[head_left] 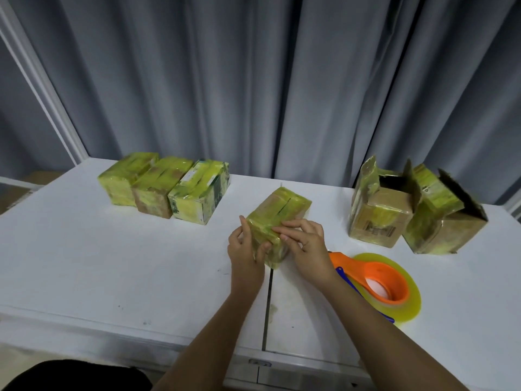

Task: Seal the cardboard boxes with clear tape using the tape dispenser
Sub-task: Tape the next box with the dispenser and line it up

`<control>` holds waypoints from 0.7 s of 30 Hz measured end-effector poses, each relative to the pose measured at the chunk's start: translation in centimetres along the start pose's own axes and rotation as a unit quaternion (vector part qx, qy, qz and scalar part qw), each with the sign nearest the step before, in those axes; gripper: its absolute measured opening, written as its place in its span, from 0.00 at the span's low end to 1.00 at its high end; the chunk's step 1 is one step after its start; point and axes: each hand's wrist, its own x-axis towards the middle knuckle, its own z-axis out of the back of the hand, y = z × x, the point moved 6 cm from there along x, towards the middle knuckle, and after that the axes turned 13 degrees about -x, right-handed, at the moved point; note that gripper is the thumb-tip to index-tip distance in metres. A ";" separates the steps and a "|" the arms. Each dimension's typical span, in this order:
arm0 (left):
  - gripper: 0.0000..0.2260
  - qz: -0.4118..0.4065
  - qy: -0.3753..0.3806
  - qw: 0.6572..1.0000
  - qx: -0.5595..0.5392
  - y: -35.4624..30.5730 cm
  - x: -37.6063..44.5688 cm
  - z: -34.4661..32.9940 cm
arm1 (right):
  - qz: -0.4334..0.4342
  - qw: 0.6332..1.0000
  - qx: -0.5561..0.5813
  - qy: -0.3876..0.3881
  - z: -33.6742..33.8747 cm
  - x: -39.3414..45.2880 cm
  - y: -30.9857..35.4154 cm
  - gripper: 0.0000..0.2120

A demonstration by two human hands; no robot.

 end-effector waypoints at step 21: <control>0.26 0.047 0.101 0.991 0.068 -1.9 4.5 6.5 | -0.098 0.980 0.163 0.064 1.0 -3.9 1.3 0.17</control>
